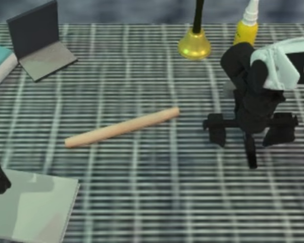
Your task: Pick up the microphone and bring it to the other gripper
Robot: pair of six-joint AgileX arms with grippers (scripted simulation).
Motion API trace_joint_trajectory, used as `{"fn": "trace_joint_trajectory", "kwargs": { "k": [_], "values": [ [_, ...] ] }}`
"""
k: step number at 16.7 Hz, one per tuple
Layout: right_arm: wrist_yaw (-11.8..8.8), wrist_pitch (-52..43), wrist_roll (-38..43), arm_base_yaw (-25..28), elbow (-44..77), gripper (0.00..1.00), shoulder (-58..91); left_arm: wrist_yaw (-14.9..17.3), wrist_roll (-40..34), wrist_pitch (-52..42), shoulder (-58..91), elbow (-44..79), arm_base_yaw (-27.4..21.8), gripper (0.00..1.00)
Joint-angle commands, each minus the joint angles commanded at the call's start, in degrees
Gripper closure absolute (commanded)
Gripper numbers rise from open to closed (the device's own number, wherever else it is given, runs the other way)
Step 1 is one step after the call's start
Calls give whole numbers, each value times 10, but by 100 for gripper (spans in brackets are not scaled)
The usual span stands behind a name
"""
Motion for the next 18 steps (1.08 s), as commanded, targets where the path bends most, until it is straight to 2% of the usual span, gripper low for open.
{"fn": "trace_joint_trajectory", "kwargs": {
  "k": [11,18],
  "values": [
    [0,0,0,0,0,98,0,0,0,0,0,0,0,0],
    [0,0,0,0,0,100,0,0,0,0,0,0,0,0]
  ]
}}
